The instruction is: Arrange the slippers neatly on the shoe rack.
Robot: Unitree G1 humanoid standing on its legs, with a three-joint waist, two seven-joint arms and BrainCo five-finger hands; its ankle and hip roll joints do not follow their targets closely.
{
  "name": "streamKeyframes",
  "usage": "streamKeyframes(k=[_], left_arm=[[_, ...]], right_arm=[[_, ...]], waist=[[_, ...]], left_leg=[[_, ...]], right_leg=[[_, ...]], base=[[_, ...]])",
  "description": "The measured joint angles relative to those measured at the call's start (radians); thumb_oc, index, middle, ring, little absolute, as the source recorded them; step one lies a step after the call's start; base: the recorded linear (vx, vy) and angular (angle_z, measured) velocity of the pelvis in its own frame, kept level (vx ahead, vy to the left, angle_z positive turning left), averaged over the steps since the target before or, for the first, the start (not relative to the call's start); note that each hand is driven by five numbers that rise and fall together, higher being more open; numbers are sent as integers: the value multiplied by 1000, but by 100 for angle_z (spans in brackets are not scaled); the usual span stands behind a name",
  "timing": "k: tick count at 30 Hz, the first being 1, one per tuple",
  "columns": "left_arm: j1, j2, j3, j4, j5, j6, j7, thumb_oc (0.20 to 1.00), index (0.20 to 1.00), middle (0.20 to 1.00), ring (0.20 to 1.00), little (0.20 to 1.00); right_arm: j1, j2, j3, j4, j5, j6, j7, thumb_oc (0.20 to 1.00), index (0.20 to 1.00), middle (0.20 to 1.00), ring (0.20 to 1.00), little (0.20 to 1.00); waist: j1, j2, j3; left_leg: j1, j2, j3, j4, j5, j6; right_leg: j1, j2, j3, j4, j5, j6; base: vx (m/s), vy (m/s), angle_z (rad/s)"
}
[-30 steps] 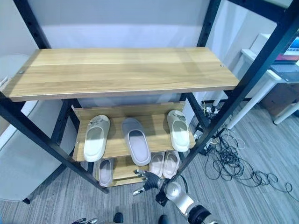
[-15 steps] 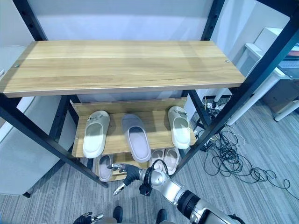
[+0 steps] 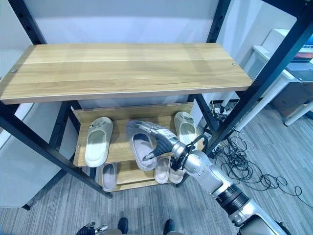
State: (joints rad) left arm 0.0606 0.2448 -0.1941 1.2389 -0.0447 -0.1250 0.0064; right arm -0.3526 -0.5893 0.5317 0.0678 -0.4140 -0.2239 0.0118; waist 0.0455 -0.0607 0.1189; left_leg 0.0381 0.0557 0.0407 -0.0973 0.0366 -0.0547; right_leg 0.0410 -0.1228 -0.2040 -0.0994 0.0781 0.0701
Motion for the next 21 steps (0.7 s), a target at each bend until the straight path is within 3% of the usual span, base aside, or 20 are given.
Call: streamKeyframes(k=[9,12,21], left_arm=[[-8,9,7,0,-5,-19,-6,1000,1000,1000,1000,1000],[-13,29,-1,-16,-22,-30,-5,1000,1000,1000,1000,1000],[-47,53,8,10,-26,-38,2,1000,1000,1000,1000,1000]], right_arm=[[-62,-40,5,238,-81,7,-67,1000,1000,1000,1000,1000],[-214,-46,96,325,-92,21,-94,1000,1000,1000,1000,1000],[-321,-13,108,394,-88,37,-154,1000,1000,1000,1000,1000]], waist=[[28,-4,4],[27,-5,27],[83,6,127]], left_leg=[[-62,-2,-7,5,13,6],[-117,-2,-6,19,22,7],[-197,-6,-23,45,26,5]], right_leg=[[-64,0,-2,0,9,1],[-116,0,1,0,25,1],[-174,-2,-7,0,38,-5]], base=[[-27,-11,1],[-66,-5,-3],[1,11,4]])
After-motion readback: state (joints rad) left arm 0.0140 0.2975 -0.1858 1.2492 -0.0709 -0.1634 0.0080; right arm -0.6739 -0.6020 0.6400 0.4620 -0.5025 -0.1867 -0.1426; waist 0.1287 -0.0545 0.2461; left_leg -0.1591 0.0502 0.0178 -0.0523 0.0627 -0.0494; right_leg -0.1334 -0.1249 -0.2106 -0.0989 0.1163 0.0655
